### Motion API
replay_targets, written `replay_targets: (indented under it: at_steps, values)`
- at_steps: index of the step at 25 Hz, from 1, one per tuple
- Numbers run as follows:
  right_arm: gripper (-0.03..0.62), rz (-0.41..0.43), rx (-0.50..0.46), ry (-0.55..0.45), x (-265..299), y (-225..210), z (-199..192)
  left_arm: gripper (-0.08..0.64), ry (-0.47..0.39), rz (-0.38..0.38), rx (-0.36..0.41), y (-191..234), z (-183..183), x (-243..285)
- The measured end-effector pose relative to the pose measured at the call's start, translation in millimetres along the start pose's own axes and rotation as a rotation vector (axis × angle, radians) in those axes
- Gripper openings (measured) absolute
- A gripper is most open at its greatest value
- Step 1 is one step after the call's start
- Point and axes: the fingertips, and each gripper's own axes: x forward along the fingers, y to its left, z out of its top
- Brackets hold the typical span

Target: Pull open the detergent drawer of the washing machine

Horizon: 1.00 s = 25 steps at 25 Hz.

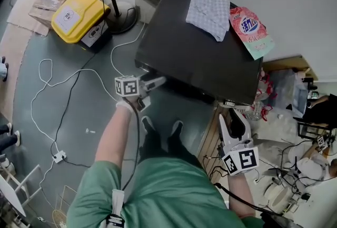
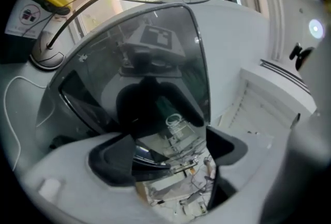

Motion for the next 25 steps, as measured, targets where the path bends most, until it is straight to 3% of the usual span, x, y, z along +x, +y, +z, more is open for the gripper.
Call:
replay_targets:
  at_steps: [5, 13, 14, 15, 16, 17, 18, 20, 23, 25]
  values:
    - [0.149, 0.019, 0.014, 0.019, -0.4, 8.2, -11.8, 0.405, 0.012, -0.012, -0.014, 0.1, 0.7, -2.6]
    - [0.149, 0.078, 0.029, 0.027, -11.9, 27.7, -23.5, 0.345, -0.074, -0.004, -0.029, -3.5, -12.1, -13.6]
    - [0.149, 0.083, 0.029, 0.028, -14.2, 28.5, -24.6, 0.303, -0.076, -0.040, -0.004, -16.5, -17.0, -18.4]
    - [0.149, 0.085, 0.031, 0.027, -15.8, 27.4, -25.6, 0.130, -0.093, -0.098, 0.024, -37.9, -18.9, -23.2]
    - [0.149, 0.085, 0.033, 0.026, -16.4, 24.5, -26.7, 0.051, -0.124, -0.156, 0.047, -62.2, -16.8, -25.7]
    - [0.149, 0.083, 0.037, 0.025, -16.0, 20.9, -28.0, 0.081, -0.151, -0.183, 0.065, -79.9, -13.4, -24.8]
    - [0.149, 0.078, 0.043, 0.023, -14.9, 17.9, -29.3, 0.174, -0.159, -0.171, 0.075, -85.0, -12.2, -21.7]
    - [0.149, 0.074, 0.060, 0.017, -13.4, 17.5, -28.7, 0.271, -0.120, -0.091, 0.059, -66.2, -20.7, -16.9]
    - [0.149, 0.090, 0.034, -0.002, -15.3, 25.6, -16.6, 0.302, -0.051, 0.003, 0.028, -33.9, -34.5, -23.3]
    - [0.149, 0.093, 0.004, 0.003, -15.7, 25.8, -14.8, 0.316, -0.063, 0.027, 0.023, -21.2, -29.8, -27.8]
